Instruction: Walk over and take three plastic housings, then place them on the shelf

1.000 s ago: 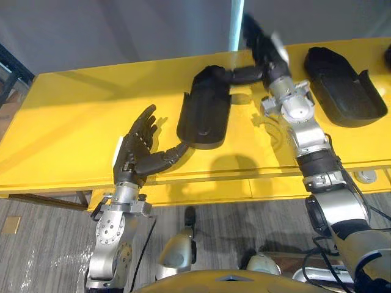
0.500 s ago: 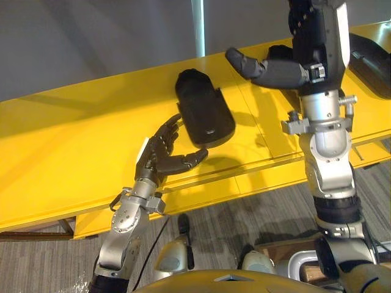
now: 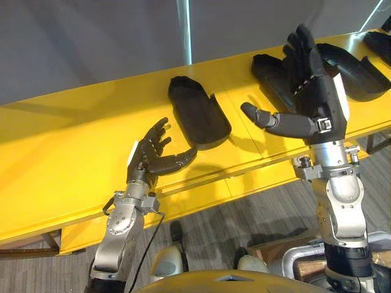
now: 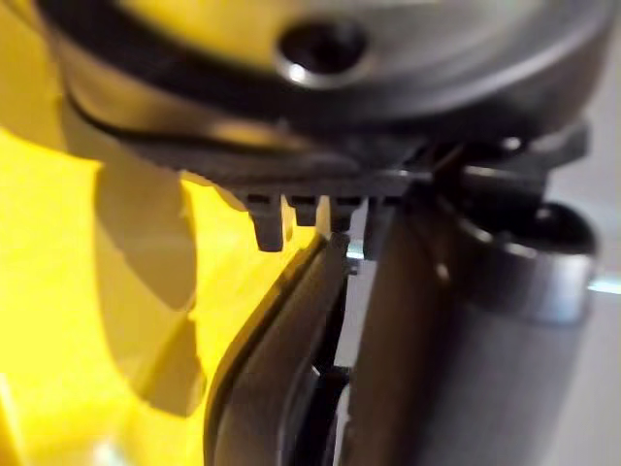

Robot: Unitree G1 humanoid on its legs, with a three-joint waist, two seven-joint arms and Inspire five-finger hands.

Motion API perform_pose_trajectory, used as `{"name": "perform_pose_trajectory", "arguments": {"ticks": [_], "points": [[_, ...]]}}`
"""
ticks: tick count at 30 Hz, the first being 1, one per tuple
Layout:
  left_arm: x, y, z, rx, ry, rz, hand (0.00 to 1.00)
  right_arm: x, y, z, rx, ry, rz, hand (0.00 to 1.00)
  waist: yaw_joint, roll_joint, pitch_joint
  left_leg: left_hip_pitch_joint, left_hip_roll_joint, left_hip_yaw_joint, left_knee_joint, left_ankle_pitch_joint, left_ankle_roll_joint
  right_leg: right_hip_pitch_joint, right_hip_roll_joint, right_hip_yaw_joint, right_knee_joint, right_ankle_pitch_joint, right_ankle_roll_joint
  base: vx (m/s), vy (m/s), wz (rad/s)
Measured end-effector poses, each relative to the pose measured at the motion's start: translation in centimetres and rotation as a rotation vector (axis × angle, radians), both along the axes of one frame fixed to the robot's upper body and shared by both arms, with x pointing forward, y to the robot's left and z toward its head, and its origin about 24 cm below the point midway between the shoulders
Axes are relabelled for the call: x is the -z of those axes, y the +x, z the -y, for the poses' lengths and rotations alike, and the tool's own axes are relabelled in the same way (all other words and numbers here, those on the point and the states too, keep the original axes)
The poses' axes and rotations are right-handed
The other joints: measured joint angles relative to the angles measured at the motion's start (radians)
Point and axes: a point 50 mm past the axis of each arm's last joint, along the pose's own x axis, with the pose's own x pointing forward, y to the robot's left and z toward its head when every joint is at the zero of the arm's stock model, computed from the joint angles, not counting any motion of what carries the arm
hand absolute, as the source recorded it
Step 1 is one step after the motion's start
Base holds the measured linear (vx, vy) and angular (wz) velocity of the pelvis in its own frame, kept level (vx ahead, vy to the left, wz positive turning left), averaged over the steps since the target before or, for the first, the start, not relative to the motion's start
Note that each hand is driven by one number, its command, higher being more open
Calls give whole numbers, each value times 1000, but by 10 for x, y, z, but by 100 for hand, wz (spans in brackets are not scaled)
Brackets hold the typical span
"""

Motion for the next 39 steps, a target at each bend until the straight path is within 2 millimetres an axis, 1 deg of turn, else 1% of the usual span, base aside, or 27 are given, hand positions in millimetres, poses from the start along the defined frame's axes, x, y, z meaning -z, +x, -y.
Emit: {"name": "perform_pose_trajectory", "arguments": {"ticks": [1, 3, 4, 6, 7, 9, 11, 13, 14, 16, 17, 21, 22, 23, 26, 30, 34, 39], "points": [[0, 0, -1, -10, 1, 1, 100, 4, -1, 0, -14, 11, -33, 100, -2, 0, 0, 0, 1, 0, 0, 0, 0, 0, 1, 0, -1, 0, 0, 0, 0, 0], [-1, -2, -8, -56, -2, 19, 100, 27, -3, -1, -52, 9, -191, 100, -11, -1, -1, -7, 3, 1, 0, -1, -2, -7, 4, 2, -1, 4, 3, 30, -21, -4], [-2, -4, -10, -71, -2, 28, 100, 33, -5, -2, -61, 8, -231, 100, -12, -1, -1, -11, 4, 2, 0, -1, -2, -11, 5, 3, 0, 5, 1, 43, -22, -5], [-10, -12, -16, -121, -3, 84, 100, 59, -13, -5, -95, 9, -391, 100, -11, -3, -2, -19, 4, 2, 1, 4, 3, -18, 6, 4, 0, 6, 0, 54, -21, -1], [-13, -14, -19, -137, -1, 99, 100, 65, -14, -7, -109, 11, -426, 100, -11, -4, -2, -18, 4, 2, 1, 4, 3, -17, 6, 4, 0, 6, 0, 54, -18, 1], [-25, -19, -27, -195, -1, 184, 100, 81, -16, -12, -155, 38, -513, 100, -11, -5, -2, -18, 4, 0, 3, 5, 2, -16, 6, 2, 0, 5, -1, 41, -15, 1], [-34, -22, -30, -225, -16, 243, 100, 86, -17, -15, -168, 45, -535, 100, -10, -5, -2, -18, 3, -4, 1, 5, 2, -15, 6, 0, 0, 5, -2, 12, -10, 4], [-43, -25, -32, -243, -34, 310, 100, 86, -17, -16, -179, 60, -536, 100, -11, -5, -2, -19, 3, -11, 0, 1, 0, -13, 6, -5, 2, 3, -4, -8, -4, 7], [-47, -26, -32, -237, -63, 343, 100, 87, -17, -17, -187, 74, -543, 100, -10, -6, -3, -19, 3, -15, 0, -3, -7, -12, 7, -8, 4, 1, -6, -29, -3, 8], [-50, -27, -31, -221, -112, 374, 100, 90, -16, -18, -194, 86, -550, 100, -10, -7, -3, -20, 4, -18, 0, -4, -6, -13, 8, -9, 7, -2, -9, -31, -4, 4], [-52, -28, -31, -202, -144, 385, 100, 90, -16, -20, -198, 90, -549, 100, -10, -7, -3, -21, 5, -19, 0, -4, -5, -13, 9, -10, 7, -6, -16, 0, 0, 0], [-51, -31, -30, -156, -198, 393, 100, 94, -15, -25, -213, 100, -550, 100, -12, -16, -7, -24, 5, -20, 0, -3, -5, -17, 9, -10, 7, -7, -17, 0, 0, 0], [-51, -32, -30, -148, -207, 396, 100, 96, -14, -26, -213, 110, -555, 100, -12, -25, -14, -32, 6, -21, 1, -1, -6, -26, 10, -11, 8, -7, -17, 0, 0, 0], [-51, -32, -30, -147, -207, 400, 100, 96, -14, -27, -215, 110, -551, 100, -12, -27, -16, -37, 6, -22, 1, 2, -7, -31, 10, -11, 10, -7, -18, 0, 0, 0], [-51, -32, -30, -142, -208, 402, 100, 96, -8, -30, -229, 108, -542, 100, -11, -32, -16, -39, 5, -27, 1, 8, -1, -33, 10, -12, 14, -7, -18, 0, 0, 0], [-52, -32, -30, -137, -207, 405, 100, 97, -1, -35, -243, 118, -535, 100, -10, -31, -15, -40, 6, -37, 1, 8, -5, -31, 11, -19, 18, -10, -21, -5, -9, 5], [-52, -32, -30, -133, -205, 405, 100, 98, 0, -38, -253, 120, -532, 100, -9, -31, -15, -44, 6, -45, 1, 9, -6, -31, 11, -25, 20, -11, -21, -13, -4, 6], [-52, -32, -29, -124, -203, 406, 100, 97, 6, -43, -274, 113, -529, 100, -9, -30, -14, -46, 6, -51, 1, 11, -4, -32, 11, -30, 27, -15, -20, -3, -5, 2]]}}
